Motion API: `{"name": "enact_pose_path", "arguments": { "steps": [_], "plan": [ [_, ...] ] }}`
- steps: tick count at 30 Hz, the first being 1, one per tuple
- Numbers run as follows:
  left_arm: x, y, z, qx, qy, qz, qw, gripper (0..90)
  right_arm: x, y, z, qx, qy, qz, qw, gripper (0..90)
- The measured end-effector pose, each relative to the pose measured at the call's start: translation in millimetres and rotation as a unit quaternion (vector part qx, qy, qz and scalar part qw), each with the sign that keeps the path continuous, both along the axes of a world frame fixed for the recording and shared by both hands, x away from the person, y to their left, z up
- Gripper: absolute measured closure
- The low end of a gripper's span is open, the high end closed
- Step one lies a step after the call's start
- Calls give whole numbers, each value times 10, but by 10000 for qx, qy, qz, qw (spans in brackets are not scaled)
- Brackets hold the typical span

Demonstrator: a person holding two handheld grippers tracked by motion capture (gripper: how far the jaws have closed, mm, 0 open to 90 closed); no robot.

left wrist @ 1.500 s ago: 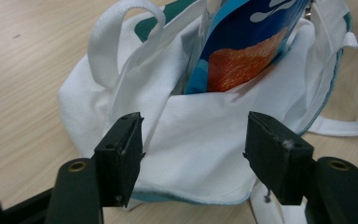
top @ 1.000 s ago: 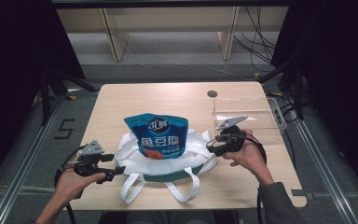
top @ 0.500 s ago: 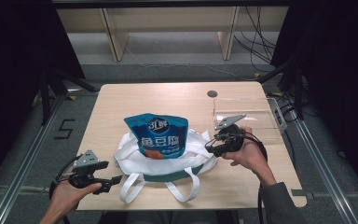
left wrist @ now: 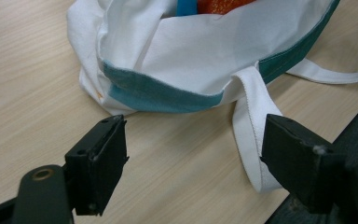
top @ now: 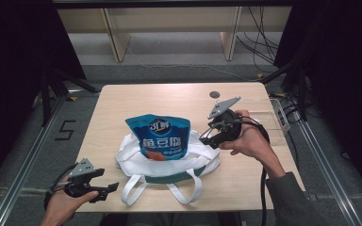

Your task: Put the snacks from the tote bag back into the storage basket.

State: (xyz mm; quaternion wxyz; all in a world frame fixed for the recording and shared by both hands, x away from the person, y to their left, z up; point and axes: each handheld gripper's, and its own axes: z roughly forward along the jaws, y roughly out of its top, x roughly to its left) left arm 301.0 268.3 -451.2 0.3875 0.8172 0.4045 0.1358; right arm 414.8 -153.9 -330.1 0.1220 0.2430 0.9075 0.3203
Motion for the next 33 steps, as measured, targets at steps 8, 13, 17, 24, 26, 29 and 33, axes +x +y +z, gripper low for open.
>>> {"name": "enact_pose_path", "arguments": {
  "steps": [8,13,17,24,26,29,33],
  "plan": [
    [6,-1,-28,10,-8,-18,10000,218,59,257,364,-101,-44,507,9987,365],
    [0,0,-25,-38,60,60,10000,222,73,419,560,-200,-108,744,9970,377],
    [-3,1,-24,12,79,57,10000,222,97,565,648,-257,-74,876,9958,387],
    [2,-2,-28,55,39,-7,10000,224,156,812,693,-549,66,1016,9933,422],
    [-1,-5,-26,19,19,1,10000,225,203,876,697,-639,94,1082,9920,429],
    [3,1,-29,25,-12,-17,10000,226,255,982,691,-757,215,1088,9909,447],
    [1,4,-23,58,18,-24,10000,227,306,1128,678,-876,291,1255,9878,478]
  ]
}}
